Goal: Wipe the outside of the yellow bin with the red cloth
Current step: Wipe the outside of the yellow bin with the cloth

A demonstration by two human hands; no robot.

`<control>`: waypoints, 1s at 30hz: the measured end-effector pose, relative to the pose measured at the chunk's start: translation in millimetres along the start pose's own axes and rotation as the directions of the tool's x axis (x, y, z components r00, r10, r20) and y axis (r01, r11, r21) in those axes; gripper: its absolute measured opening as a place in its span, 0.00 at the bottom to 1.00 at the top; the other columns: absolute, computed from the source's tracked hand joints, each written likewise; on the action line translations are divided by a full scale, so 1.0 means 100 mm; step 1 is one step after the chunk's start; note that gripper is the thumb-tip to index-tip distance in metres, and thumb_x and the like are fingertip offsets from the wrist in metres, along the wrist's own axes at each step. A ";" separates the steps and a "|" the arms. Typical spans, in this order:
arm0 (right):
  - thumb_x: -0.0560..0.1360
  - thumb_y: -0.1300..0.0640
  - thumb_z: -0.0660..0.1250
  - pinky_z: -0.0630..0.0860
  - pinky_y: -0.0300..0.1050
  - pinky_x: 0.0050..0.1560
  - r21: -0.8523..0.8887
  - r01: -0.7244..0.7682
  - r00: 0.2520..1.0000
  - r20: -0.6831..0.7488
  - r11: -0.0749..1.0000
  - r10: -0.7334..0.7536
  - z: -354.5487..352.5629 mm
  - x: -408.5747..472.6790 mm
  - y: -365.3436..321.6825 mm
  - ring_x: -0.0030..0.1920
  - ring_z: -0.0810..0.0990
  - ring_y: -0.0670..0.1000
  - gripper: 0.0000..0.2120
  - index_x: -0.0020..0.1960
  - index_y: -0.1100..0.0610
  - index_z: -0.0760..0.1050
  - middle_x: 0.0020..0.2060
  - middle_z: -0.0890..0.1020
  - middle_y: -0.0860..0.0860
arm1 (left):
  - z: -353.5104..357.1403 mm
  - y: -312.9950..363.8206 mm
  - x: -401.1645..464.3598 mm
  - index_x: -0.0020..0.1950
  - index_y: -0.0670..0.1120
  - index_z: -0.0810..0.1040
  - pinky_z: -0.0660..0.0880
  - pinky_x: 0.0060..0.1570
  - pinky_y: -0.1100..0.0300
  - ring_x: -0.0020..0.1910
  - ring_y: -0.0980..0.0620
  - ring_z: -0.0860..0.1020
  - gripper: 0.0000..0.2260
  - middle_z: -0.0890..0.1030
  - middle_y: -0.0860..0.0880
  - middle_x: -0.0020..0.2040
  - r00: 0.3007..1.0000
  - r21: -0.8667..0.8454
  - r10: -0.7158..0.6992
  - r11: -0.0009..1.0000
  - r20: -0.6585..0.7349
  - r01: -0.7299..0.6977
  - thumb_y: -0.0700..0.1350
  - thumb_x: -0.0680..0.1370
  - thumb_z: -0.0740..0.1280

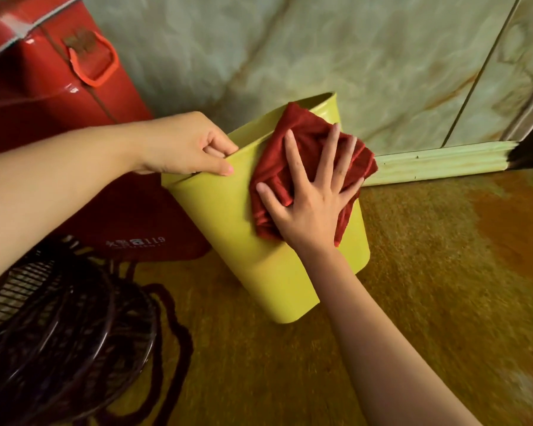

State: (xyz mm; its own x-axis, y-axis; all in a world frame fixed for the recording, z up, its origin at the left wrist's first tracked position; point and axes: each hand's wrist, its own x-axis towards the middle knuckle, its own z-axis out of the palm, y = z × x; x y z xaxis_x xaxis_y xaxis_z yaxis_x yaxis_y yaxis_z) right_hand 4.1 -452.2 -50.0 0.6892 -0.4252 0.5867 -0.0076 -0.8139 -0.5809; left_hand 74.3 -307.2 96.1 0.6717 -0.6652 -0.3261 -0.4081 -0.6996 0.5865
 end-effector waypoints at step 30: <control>0.74 0.35 0.47 0.41 0.66 0.70 0.327 -0.508 0.858 0.110 0.797 0.502 0.15 -1.01 0.06 0.76 0.41 0.49 0.28 0.72 0.37 0.44 0.75 0.45 0.46 | 0.29 0.37 0.18 0.46 0.39 0.82 0.66 0.46 0.54 0.42 0.47 0.72 0.07 0.82 0.35 0.44 0.985 -0.034 0.027 0.999 -0.173 -0.034 0.35 0.71 0.66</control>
State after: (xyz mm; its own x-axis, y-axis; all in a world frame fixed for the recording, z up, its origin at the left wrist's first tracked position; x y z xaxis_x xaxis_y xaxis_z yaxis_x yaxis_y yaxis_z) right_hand -54.3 -408.3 -121.5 0.6669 -0.7300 0.1495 -0.1192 -0.3026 -0.9456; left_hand 53.4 -352.8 90.8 0.7570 -0.6290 -0.1770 -0.4092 -0.6675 0.6221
